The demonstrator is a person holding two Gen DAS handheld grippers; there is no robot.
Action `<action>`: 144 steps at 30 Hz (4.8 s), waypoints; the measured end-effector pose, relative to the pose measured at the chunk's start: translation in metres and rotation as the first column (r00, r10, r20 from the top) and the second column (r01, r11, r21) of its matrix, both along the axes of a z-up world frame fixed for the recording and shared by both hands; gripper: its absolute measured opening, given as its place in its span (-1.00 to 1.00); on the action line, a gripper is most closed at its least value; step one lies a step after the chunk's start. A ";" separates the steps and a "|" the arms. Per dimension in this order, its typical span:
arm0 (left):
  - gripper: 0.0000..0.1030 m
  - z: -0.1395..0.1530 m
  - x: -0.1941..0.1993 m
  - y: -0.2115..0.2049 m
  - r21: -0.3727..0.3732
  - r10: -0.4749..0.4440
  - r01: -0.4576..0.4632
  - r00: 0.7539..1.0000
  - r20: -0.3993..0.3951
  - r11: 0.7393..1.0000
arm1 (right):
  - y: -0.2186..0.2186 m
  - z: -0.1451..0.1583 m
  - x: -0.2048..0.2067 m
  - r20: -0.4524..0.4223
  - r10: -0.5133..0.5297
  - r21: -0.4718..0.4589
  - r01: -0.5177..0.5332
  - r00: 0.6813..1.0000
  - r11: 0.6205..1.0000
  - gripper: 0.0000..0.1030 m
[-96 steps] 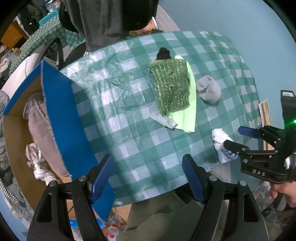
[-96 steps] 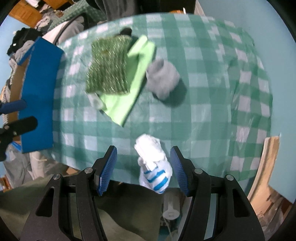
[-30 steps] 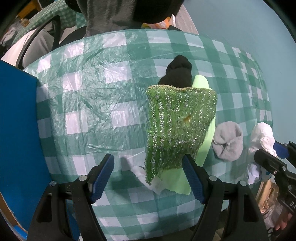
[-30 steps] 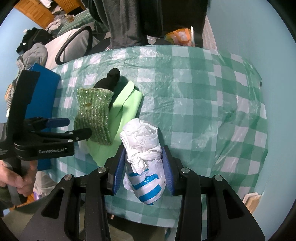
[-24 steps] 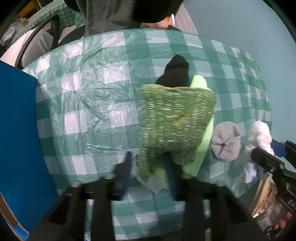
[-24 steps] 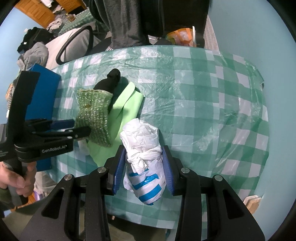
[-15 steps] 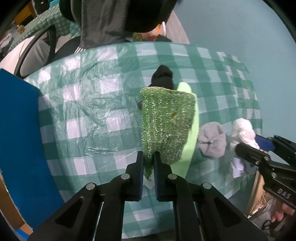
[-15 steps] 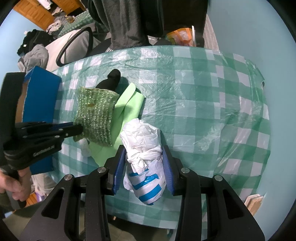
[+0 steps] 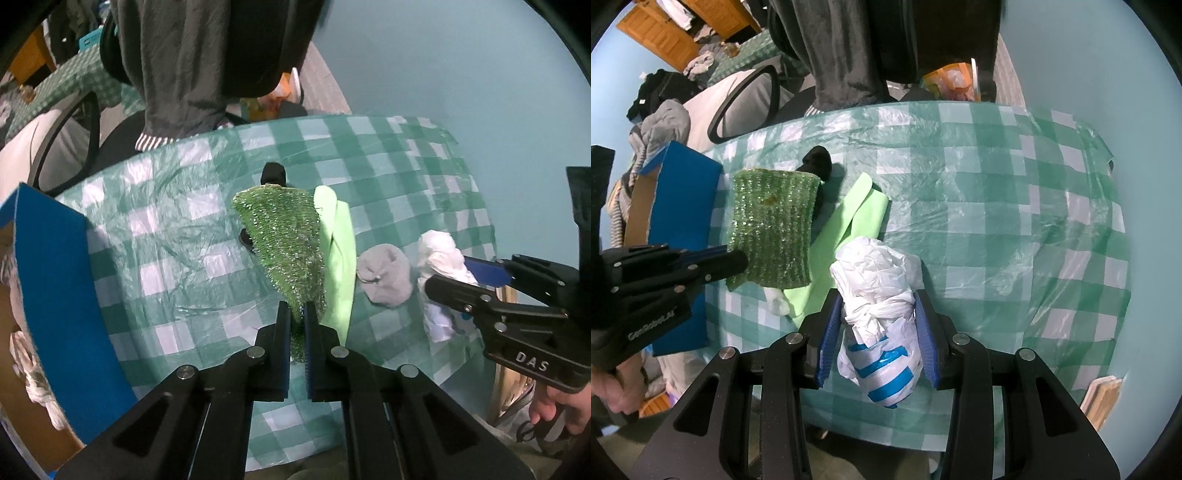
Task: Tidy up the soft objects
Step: 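Lift the green scrubber pad with the left gripper while the right holds the sock, then carry the scrubber pad in the left gripper while the right carries the sock over the box, then open both grippers to drop the scrubber pad and sock into the box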
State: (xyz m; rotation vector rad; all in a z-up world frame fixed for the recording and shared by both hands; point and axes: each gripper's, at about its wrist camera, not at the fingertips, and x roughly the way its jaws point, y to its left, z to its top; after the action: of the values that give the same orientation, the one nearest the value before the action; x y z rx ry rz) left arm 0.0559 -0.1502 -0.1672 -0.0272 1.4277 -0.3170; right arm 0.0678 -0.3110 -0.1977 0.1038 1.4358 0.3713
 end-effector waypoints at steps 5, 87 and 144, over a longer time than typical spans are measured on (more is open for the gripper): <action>-0.89 0.010 -0.004 0.003 -0.014 0.004 -0.004 1.000 0.015 1.000 | 0.000 0.005 -0.002 0.009 -0.004 0.002 0.004 1.000 1.000 -0.26; -0.89 0.104 -0.111 0.255 0.005 0.441 -0.448 0.881 0.174 0.894 | 0.262 0.108 -0.013 0.230 0.409 0.082 -0.437 0.883 0.896 -0.26; -0.09 0.042 -0.113 0.292 0.058 0.489 -0.491 0.871 0.045 0.869 | 0.332 0.071 -0.009 0.154 0.482 0.074 -0.497 0.862 0.865 0.10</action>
State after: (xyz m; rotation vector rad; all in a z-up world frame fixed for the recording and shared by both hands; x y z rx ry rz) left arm -0.0575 0.1420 -0.1248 -0.3261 1.3490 0.1536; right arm 0.0584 0.0206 -0.1269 -0.2013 1.2984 0.8648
